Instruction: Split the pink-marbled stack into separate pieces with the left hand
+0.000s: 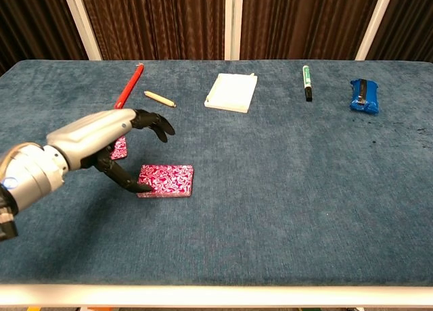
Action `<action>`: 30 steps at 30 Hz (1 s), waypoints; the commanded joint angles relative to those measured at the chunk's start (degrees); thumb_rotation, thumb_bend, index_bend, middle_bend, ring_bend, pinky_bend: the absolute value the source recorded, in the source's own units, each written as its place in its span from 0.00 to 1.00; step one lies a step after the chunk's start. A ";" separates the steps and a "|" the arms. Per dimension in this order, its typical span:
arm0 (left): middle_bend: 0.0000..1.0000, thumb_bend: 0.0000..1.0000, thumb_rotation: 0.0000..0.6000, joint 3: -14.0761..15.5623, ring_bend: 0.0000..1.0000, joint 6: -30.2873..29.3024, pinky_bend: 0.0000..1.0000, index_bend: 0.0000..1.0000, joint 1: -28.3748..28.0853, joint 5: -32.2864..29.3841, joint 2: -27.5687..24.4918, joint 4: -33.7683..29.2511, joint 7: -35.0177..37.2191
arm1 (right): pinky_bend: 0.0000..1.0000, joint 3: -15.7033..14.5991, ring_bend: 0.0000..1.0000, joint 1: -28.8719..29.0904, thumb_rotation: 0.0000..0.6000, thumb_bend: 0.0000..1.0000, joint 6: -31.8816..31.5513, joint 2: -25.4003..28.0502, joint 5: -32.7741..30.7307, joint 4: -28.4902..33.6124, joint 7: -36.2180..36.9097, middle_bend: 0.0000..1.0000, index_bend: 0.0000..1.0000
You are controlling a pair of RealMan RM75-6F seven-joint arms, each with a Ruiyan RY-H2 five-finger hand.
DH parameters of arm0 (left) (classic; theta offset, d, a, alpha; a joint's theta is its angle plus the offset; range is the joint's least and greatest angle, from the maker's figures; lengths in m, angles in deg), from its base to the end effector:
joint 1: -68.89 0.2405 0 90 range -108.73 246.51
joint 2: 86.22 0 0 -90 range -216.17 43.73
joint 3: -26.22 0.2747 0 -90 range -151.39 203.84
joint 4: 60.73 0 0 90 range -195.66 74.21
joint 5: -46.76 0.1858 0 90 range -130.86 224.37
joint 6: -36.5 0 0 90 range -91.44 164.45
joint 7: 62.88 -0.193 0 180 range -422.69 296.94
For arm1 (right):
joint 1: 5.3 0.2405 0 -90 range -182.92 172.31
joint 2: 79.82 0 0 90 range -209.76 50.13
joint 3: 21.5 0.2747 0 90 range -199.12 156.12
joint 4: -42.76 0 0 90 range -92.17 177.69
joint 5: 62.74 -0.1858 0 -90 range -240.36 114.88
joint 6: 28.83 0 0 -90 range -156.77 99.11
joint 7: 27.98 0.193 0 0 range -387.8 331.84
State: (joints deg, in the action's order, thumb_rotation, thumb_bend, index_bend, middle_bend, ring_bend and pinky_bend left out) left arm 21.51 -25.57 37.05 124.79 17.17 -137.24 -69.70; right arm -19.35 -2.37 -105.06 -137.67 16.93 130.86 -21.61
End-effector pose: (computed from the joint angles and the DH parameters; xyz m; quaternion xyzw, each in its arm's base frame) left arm -0.1614 0.3211 -0.0851 -0.7052 -0.4489 -0.4305 0.3403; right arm -0.3760 -0.2124 0.2195 0.5788 -0.4468 0.2946 0.6153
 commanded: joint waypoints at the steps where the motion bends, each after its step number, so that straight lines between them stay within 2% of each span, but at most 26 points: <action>1: 0.27 0.09 1.00 0.19 0.08 0.37 0.16 0.23 -0.09 -0.05 1.13 1.12 0.24 | 0.00 0.00 0.00 -0.05 1.00 0.22 0.04 0.02 -0.07 -0.19 0.21 0.00 0.02; 14: 0.29 0.12 1.00 -0.35 0.08 1.67 0.16 0.23 -0.47 -0.63 3.68 5.41 1.49 | 0.00 0.08 0.00 0.27 1.00 0.22 0.80 0.06 -0.37 -0.16 0.44 0.00 0.02; 30: 0.34 0.15 1.00 -0.22 0.10 1.44 0.16 0.25 -0.44 0.42 4.74 7.67 3.15 | 0.00 0.26 0.00 0.09 1.00 0.22 0.92 0.11 -0.93 -0.89 1.29 0.00 0.02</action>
State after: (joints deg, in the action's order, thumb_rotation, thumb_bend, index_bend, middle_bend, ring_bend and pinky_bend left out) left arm 21.27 -24.15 36.60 125.20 21.89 -129.59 -66.57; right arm -19.09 -2.28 -104.14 -137.55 15.99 129.97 -20.31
